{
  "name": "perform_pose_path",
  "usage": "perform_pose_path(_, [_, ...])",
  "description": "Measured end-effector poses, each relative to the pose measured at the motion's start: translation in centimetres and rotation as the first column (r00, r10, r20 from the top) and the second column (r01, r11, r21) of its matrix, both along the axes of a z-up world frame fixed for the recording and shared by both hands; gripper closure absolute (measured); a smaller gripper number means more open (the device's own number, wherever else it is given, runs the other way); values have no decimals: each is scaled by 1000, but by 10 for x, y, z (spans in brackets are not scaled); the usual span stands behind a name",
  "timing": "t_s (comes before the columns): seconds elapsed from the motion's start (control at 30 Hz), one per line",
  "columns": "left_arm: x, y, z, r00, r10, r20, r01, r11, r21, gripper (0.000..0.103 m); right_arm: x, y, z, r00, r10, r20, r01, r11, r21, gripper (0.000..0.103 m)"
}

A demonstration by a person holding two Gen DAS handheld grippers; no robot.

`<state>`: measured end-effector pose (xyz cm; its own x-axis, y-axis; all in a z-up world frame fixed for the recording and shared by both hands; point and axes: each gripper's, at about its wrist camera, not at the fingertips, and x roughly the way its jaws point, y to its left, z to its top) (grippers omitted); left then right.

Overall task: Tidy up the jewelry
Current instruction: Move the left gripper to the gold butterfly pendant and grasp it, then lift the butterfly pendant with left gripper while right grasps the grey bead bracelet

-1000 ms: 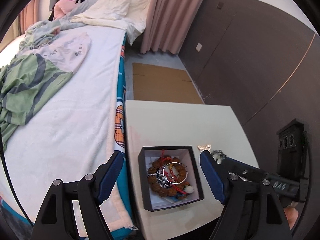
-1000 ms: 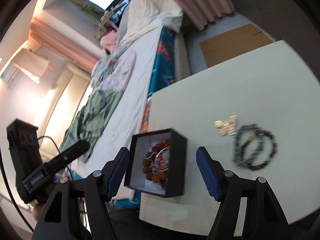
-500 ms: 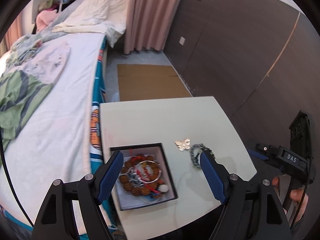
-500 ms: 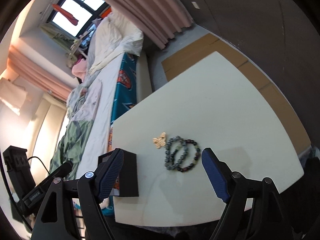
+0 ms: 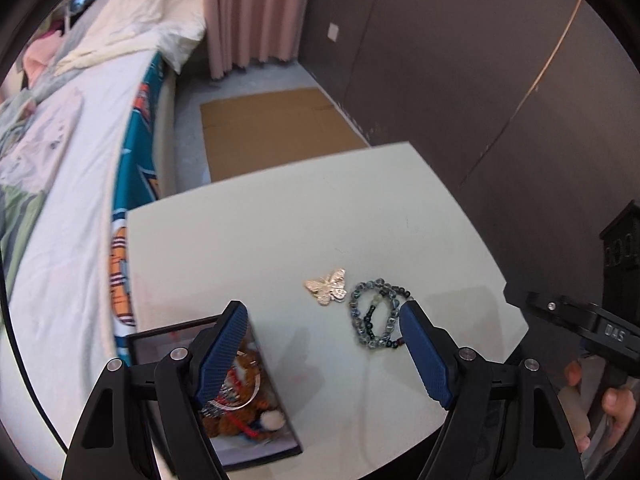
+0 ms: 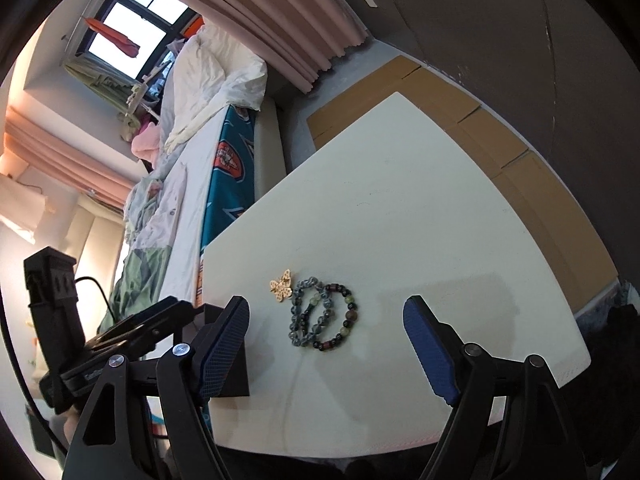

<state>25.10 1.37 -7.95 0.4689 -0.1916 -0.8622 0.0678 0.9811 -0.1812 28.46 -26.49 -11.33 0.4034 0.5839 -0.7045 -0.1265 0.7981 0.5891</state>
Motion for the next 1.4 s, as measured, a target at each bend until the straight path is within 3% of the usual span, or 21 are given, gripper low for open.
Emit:
perform_pose_path(0.27, [43,-22,-36,987,11,-159,-6,999,32,28,13,-21,-19,998,-49,-51,51,998,25,22])
perform_pose_path(0.5, [67,-32,-67,968,38,-249,-22,998,67,33,21,-32,-23,996,-52,-68,56,997,58,22])
perform_pose_path(0.97, [90,-48,-97,954,88,-286,-41,985,166,42,33,-29,-33,995,-24,-95,33,995,89,22])
perform_pose_path(1.07, [91,-50,-99,951,97,-294,-37,979,202,55,33,-28,-33,995,-23,-95,31,996,86,22])
perform_pose_path(1.2, [86,-52,-99,952,75,-297,-14,979,202,62,32,-24,-33,995,-18,-94,25,997,77,22])
perform_pose_path(1.4, [81,-46,-84,964,57,-260,-13,985,170,62,31,-11,-34,995,11,-95,-5,998,63,22])
